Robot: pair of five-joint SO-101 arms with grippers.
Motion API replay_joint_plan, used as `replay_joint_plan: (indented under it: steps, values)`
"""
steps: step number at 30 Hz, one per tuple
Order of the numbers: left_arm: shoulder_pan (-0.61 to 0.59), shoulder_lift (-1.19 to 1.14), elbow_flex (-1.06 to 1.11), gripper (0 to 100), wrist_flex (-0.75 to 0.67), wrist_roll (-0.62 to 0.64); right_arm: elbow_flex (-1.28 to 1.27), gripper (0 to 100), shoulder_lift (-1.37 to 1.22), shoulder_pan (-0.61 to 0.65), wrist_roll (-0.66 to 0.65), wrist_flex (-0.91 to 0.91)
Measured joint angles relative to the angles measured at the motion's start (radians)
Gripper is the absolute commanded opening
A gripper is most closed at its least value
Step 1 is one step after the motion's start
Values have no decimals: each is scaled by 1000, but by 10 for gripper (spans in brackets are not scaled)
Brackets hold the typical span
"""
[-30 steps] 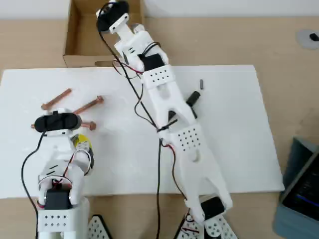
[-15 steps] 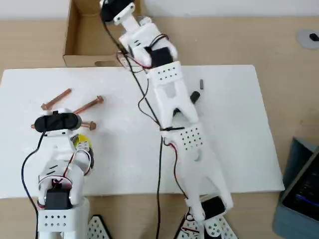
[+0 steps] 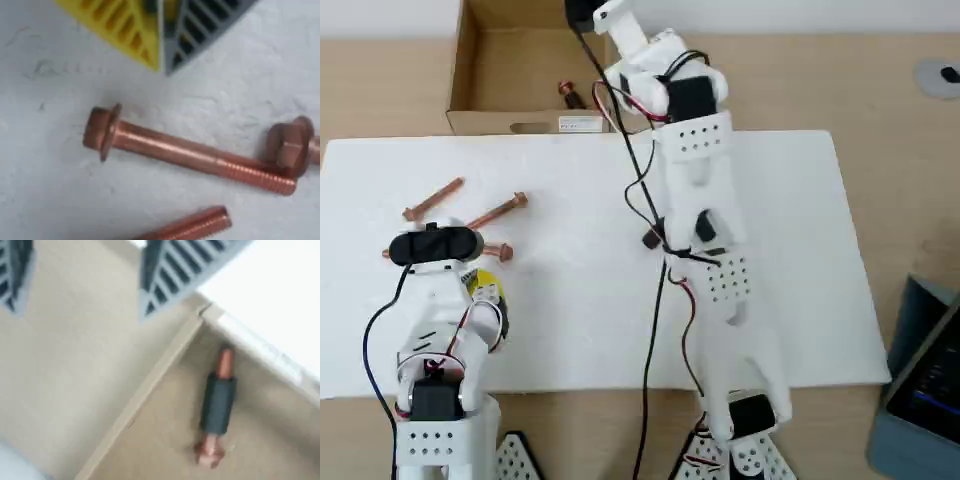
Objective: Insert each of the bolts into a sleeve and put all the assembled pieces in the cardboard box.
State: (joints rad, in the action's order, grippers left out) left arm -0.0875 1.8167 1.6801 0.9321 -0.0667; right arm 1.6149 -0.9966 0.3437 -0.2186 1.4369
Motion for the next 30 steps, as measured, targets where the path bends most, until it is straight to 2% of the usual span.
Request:
replay_joint_plan:
  steps: [9,15,19,25,30]
  values:
    - [0,0,0,2,0,0,0,168,109,0,0,310]
    - [0,0,0,2,0,0,-29,168,180,-46,0,330]
    - [0,0,0,2,0,0,-216,168,284,-58,-48,330]
    - [0,0,0,2,0,0,-637,168,574,-91,-132,330]
    - [0,0,0,2,0,0,-939,168,741,-94,-147,330]
